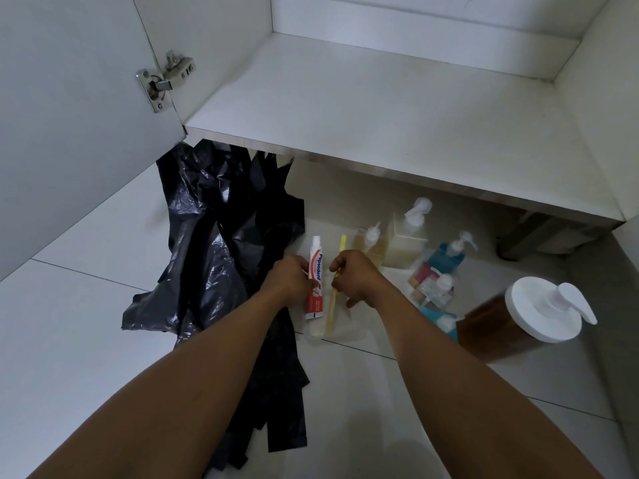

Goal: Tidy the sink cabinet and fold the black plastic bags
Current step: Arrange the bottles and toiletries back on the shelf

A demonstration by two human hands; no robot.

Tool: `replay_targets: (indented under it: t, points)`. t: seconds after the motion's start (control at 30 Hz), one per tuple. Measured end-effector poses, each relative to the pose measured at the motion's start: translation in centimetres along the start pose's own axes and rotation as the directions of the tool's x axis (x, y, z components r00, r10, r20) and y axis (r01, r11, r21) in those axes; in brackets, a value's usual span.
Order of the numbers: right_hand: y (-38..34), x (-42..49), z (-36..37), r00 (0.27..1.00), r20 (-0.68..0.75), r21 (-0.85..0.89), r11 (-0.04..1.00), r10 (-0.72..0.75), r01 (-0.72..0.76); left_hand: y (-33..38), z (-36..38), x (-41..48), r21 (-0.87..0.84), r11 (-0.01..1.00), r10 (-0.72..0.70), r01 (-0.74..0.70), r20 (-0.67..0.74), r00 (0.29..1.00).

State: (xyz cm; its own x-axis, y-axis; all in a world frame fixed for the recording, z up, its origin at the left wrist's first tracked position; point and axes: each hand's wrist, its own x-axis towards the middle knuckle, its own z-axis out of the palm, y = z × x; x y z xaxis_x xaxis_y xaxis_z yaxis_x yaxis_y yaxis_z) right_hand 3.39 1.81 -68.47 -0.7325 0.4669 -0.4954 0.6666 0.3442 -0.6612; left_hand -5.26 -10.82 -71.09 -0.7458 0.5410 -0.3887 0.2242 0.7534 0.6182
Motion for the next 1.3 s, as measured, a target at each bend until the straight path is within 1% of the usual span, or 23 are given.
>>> replay_targets:
  t: [0.1,0.2,0.3,0.37,0.5,0.57,0.63,0.7,0.83,0.97,1.13,1.3]
  points:
    - [0.2,0.4,0.1,0.993,-0.055,-0.122,0.988,-0.107,0.099,0.3,0.1,-0.1,0.066,0.997,0.036,-0.036,-0.010,0.999]
    - [0.4,0.5,0.5,0.983,-0.041,-0.237,0.958,-0.176,0.162,0.7,0.0,-0.5,0.173,0.982,0.074,-0.072,-0.003,0.997]
    - [0.7,0.7,1.1,0.978,-0.047,-0.277,0.943,-0.205,0.184,0.7,0.0,-0.9,0.285,0.956,0.085,-0.074,-0.025,0.996]
    - [1.1,1.0,1.4,0.976,-0.051,-0.282,0.941,-0.210,0.188,0.6,-0.1,-0.9,0.313,0.946,0.106,-0.087,-0.047,0.993]
    - [1.6,1.4,1.6,0.971,-0.051,-0.290,0.934,-0.232,0.208,0.4,-0.7,-0.8,0.246,0.962,0.140,-0.118,-0.072,0.988]
    - [1.6,1.3,1.7,0.968,-0.057,-0.292,0.931,-0.245,0.219,0.1,-1.0,-0.7,0.227,0.962,0.162,-0.152,-0.029,0.986]
    - [1.6,1.2,1.6,0.966,-0.058,-0.292,0.929,-0.254,0.227,-0.3,-0.9,-0.6,0.233,0.947,0.218,-0.219,0.031,0.975]
    - [1.6,1.2,1.4,0.966,-0.061,-0.280,0.933,-0.252,0.226,-0.7,-0.5,-0.7,0.245,0.935,0.250,-0.256,0.057,0.967]
    - [1.8,1.0,1.1,0.964,-0.069,-0.285,0.931,-0.255,0.226,-0.9,0.1,-0.9,0.280,0.929,0.247,-0.243,0.020,0.969]
    - [1.7,0.7,1.5,0.968,-0.075,-0.284,0.936,-0.239,0.209,-0.9,0.0,-0.9,0.188,0.946,0.270,-0.263,-0.013,0.963]
    - [1.5,0.5,1.6,0.973,-0.093,-0.331,0.928,-0.212,0.171,-1.4,-0.1,-1.2,0.062,0.962,0.267,-0.265,-0.034,0.963]
    - [1.3,0.0,1.6,0.977,-0.101,-0.351,0.926,-0.189,0.143,-1.4,0.1,-1.4,0.028,0.965,0.260,-0.259,-0.034,0.965]
